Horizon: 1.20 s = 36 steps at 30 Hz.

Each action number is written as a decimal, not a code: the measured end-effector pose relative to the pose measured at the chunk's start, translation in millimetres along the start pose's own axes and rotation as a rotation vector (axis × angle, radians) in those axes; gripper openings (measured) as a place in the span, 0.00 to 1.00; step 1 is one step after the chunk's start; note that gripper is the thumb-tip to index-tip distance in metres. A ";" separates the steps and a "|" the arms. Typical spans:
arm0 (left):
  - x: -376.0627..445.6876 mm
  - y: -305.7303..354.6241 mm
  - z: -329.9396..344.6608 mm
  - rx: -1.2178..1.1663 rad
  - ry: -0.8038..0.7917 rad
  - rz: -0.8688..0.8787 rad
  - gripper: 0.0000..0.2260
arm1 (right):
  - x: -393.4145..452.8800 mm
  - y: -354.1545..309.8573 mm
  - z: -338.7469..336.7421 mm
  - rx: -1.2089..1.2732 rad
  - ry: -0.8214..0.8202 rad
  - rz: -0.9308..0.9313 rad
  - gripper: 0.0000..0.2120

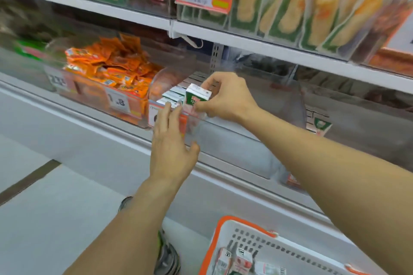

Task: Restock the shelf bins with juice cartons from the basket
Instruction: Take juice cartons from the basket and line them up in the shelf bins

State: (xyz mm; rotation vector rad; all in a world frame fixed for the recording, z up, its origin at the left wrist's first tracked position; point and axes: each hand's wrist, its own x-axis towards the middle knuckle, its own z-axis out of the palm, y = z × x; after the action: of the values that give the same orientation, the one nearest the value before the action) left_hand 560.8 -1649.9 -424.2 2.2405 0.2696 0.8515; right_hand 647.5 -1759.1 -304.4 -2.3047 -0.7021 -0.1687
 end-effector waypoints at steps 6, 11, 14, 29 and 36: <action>-2.6 1.8 1.8 -0.103 0.035 -0.038 0.38 | 15.8 0.2 35.6 0.096 -0.096 0.129 0.17; -4.2 3.4 1.0 -0.100 0.040 -0.036 0.37 | 9.5 -6.4 41.9 -0.126 -0.226 0.134 0.11; -5.2 4.7 0.2 -0.068 0.048 -0.039 0.36 | 2.9 -10.4 34.1 -0.183 -0.285 0.111 0.10; -150.1 75.0 52.6 -0.054 -0.876 0.014 0.07 | -285.7 178.7 -22.8 -0.010 -0.304 0.304 0.06; -267.4 22.7 104.2 0.383 -1.701 -0.173 0.28 | -402.3 245.2 33.9 0.007 -0.909 0.614 0.18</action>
State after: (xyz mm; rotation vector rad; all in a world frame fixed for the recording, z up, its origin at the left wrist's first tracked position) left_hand 423.6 -1835.0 -596.8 2.4038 -0.2197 -1.3546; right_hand 435.7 -2059.9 -600.7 -2.4144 -0.3485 1.2091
